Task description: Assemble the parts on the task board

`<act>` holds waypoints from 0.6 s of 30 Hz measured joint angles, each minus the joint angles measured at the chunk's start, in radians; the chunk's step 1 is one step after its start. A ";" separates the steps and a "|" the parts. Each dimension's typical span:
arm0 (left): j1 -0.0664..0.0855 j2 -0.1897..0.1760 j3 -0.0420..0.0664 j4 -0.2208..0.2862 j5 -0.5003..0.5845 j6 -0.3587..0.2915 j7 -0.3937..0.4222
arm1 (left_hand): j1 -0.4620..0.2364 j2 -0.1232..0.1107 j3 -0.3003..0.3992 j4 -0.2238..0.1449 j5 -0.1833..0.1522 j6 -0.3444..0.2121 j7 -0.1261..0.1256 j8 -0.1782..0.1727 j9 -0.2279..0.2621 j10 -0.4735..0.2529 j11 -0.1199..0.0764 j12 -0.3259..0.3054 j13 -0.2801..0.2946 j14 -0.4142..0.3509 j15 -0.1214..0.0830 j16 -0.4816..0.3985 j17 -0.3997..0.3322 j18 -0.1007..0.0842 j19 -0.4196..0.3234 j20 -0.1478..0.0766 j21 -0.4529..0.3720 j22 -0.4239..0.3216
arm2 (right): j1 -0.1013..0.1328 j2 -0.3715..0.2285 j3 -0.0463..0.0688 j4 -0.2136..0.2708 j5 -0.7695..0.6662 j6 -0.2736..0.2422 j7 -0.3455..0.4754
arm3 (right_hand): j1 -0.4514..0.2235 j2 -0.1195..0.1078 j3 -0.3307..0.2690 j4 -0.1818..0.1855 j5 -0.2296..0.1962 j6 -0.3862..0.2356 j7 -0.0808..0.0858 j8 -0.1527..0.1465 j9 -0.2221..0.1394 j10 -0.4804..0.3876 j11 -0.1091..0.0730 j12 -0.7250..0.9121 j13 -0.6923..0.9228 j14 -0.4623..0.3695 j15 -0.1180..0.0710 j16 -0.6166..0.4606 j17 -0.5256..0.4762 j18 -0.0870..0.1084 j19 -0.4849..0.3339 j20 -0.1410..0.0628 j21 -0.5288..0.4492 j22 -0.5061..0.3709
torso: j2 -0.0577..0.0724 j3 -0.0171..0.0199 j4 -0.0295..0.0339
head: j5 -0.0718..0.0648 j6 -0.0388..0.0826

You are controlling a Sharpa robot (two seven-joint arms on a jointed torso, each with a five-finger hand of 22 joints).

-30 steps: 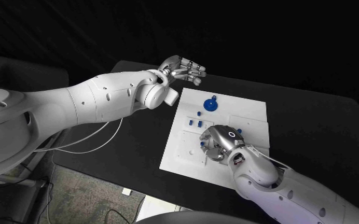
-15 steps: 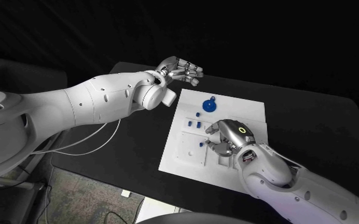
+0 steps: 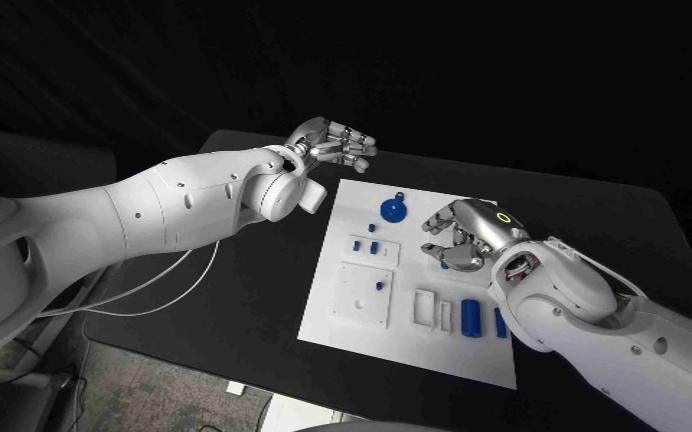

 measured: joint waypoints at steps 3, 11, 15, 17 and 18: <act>0.000 0.001 0.000 0.001 0.000 0.000 0.001 | 0.000 0.000 0.000 0.000 0.000 0.000 0.000 0.000 0.000 0.000 0.000 0.000 0.000 0.000 0.000 0.000 0.000 0.000 0.000 0.000 0.000 0.000 | 0.007 -0.004 0.004 -0.021 0.001 0.023 0.000 | 0.000 0.000 -0.028 0.002 -0.009 -0.019 -0.005 0.000 0.000 -0.028 0.007 0.000 0.000 0.000 0.000 0.000 -0.003 0.000 0.000 0.000 0.002 -0.019 | 0.000 0.0000 0.0000 | -0.005 0.003; 0.000 0.001 0.000 0.004 0.002 0.000 0.002 | 0.004 -0.004 0.000 0.000 0.000 0.000 0.000 0.000 0.000 0.000 0.000 0.000 0.000 0.000 0.000 0.000 0.000 0.000 0.000 0.000 0.000 -0.001 | 0.013 0.001 0.008 -0.075 -0.003 0.094 -0.004 | 0.037 0.006 -0.123 0.027 -0.013 -0.071 -0.011 0.000 -0.002 -0.110 0.029 0.000 0.000 -0.002 0.017 0.012 -0.017 0.016 0.000 0.018 0.006 -0.085 | 0.000 -0.0006 0.0016 | -0.016 0.013; 0.000 0.001 0.000 0.004 0.002 -0.001 0.003 | 0.004 -0.004 0.000 0.000 0.000 0.000 0.000 0.000 0.000 0.000 0.000 0.000 0.000 0.000 0.000 0.000 0.000 0.000 0.000 0.000 0.000 -0.001 | 0.014 0.006 0.008 -0.095 -0.007 0.123 -0.007 | 0.041 0.009 -0.126 0.029 -0.017 -0.071 -0.011 0.000 -0.002 -0.110 0.029 0.000 0.000 -0.002 0.017 0.012 -0.021 0.016 0.000 0.018 0.008 -0.102 | 0.000 -0.0007 0.0013 | -0.016 0.014; 0.000 0.002 0.000 0.004 0.002 -0.001 0.003 | 0.004 -0.004 0.000 0.000 0.000 0.000 0.000 0.000 0.000 0.000 0.000 0.000 0.000 0.000 0.000 0.000 0.000 0.000 0.000 0.000 0.000 -0.001 | 0.014 0.008 0.008 -0.105 -0.010 0.135 -0.009 | 0.041 0.009 -0.126 0.029 -0.017 -0.071 -0.011 0.000 -0.002 -0.110 0.029 0.000 0.000 -0.002 0.017 0.012 -0.021 0.016 0.000 0.018 0.012 -0.104 | 0.000 -0.0007 0.0012 | -0.015 0.014; 0.000 0.002 0.000 0.004 0.002 -0.001 0.003 | 0.004 -0.004 0.000 0.000 0.000 0.000 0.000 0.000 0.000 0.000 0.000 0.000 0.000 0.000 0.000 0.000 0.000 0.000 0.000 0.000 0.000 -0.001 | 0.014 0.009 0.007 -0.109 -0.011 0.139 -0.009 | 0.041 0.009 -0.126 0.029 -0.017 -0.071 -0.011 0.000 -0.002 -0.110 0.029 0.000 0.000 -0.002 0.017 0.012 -0.022 0.017 0.000 0.018 0.012 -0.106 | 0.000 -0.0007 0.0007 | -0.015 0.014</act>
